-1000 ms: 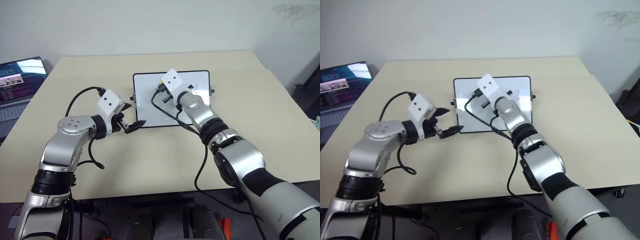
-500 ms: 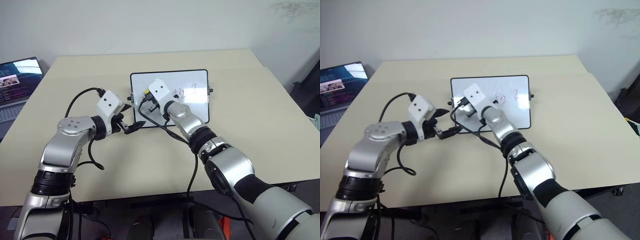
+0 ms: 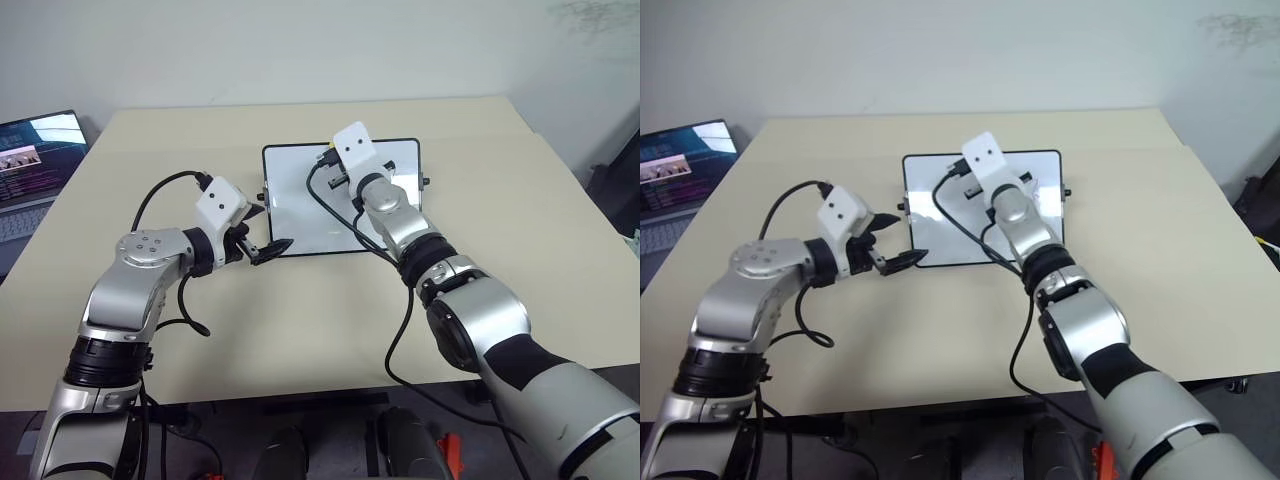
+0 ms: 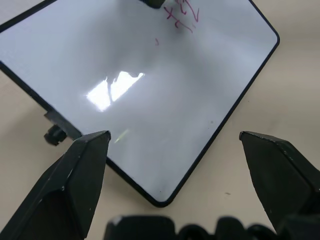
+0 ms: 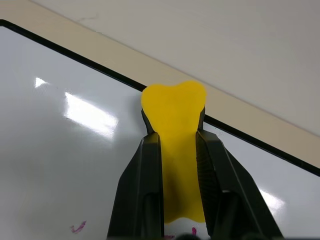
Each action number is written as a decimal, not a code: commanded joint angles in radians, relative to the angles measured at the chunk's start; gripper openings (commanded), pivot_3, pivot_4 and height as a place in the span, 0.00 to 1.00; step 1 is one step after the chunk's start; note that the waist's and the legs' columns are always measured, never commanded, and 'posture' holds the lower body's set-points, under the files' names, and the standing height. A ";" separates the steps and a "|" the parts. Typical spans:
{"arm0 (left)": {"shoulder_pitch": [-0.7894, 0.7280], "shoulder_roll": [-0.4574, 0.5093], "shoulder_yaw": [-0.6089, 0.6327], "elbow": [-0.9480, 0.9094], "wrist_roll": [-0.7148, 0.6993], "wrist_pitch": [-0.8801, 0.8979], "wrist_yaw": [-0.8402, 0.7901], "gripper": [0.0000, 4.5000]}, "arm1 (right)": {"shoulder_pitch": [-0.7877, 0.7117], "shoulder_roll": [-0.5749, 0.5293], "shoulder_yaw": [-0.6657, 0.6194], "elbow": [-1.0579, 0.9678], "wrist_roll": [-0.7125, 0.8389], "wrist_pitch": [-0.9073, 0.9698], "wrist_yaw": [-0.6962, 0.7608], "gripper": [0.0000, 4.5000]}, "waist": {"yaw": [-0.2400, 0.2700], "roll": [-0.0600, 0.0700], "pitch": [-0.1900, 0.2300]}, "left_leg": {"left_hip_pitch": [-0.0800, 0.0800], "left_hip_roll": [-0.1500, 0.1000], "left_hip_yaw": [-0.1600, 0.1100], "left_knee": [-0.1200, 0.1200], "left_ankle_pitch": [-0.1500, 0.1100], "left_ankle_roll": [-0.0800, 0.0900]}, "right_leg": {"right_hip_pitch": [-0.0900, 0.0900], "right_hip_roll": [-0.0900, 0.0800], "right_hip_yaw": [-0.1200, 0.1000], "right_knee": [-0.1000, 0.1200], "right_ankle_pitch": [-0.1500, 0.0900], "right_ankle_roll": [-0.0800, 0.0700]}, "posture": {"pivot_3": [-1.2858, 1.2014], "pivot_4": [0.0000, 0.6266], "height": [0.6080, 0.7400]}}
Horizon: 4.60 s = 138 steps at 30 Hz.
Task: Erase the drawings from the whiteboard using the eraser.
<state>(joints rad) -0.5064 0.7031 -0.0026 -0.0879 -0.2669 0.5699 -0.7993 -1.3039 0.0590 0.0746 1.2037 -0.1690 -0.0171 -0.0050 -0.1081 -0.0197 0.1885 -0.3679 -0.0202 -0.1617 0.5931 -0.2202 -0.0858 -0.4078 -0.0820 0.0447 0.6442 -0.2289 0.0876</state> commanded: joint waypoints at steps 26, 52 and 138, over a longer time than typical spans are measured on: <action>-0.016 0.010 0.016 -0.018 0.000 -0.012 -0.003 1.00 | -0.004 -0.075 0.109 -0.002 -0.084 0.052 0.062 0.12 | 0.026 0.000 0.000 | 0.001 -0.001 -0.001 0.001 0.001 -0.001 | 0.003 0.000 -0.001 0.001 0.000 0.000 | 0.52 0.24 1.00; -0.006 0.015 0.023 -0.019 0.004 -0.013 -0.012 1.00 | 0.069 -0.033 0.153 -0.040 -0.094 0.053 0.188 0.12 | 0.009 0.000 0.000 | 0.004 0.000 -0.001 0.001 0.001 -0.001 | 0.003 0.000 0.000 0.003 0.000 0.000 | 0.52 0.24 1.00; -0.270 0.062 -0.027 0.059 0.064 -0.102 -0.069 1.00 | 0.182 -0.775 0.040 -0.818 -0.062 0.248 0.745 0.12 | 0.022 0.001 0.002 | -0.026 -0.004 0.000 0.015 -0.003 -0.007 | -0.016 -0.005 -0.002 0.002 -0.001 0.002 | 0.52 0.24 1.00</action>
<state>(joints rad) -0.7530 0.7608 -0.0403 0.0014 -0.2049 0.4732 -0.8646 -1.1082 -0.7066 0.1390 0.4330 -0.2444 0.2309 0.7452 -0.0861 -0.0192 0.1908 -0.3941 -0.0247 -0.1618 0.6084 -0.2232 -0.0933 -0.4235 -0.0865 0.0430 0.6461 -0.2294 0.0895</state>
